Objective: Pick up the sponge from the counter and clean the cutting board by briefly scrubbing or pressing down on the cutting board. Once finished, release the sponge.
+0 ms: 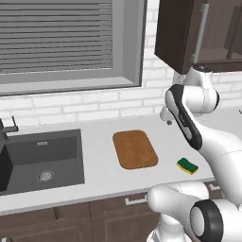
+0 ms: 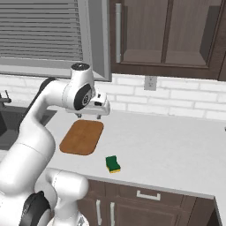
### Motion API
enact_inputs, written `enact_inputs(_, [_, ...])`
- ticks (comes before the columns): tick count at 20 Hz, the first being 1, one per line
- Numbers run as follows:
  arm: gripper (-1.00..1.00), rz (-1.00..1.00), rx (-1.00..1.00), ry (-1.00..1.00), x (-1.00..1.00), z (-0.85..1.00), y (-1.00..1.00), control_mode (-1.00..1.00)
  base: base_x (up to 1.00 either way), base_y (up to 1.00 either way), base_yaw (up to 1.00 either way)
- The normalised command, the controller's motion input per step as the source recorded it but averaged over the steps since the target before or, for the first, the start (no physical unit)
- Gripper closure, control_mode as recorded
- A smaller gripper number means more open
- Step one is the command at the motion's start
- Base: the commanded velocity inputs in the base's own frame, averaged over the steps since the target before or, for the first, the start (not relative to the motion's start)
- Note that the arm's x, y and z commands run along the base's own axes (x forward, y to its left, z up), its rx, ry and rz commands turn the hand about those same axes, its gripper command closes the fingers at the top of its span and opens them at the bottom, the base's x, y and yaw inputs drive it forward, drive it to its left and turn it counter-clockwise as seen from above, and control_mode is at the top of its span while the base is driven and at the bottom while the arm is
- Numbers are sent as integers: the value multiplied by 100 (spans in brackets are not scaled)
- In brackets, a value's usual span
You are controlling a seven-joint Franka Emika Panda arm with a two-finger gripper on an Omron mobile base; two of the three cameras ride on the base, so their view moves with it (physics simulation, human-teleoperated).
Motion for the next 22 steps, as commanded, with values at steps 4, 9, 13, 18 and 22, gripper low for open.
enact_inputs(4, [-100,5,0,13,0,-55,-47,-100,0,0,0])
enact_inputs(9, [-100,3,0,21,0,-52,-40,-100,0,0,0])
enact_inputs(13, [-100,0,0,20,0,-50,-27,-100,0,0,0])
enact_inputs(18, [-100,1,-2,7,0,-54,-14,-100,0,0,0])
enact_inputs(22, [-100,0,-4,2,0,-53,-15,-100,0,0,0])
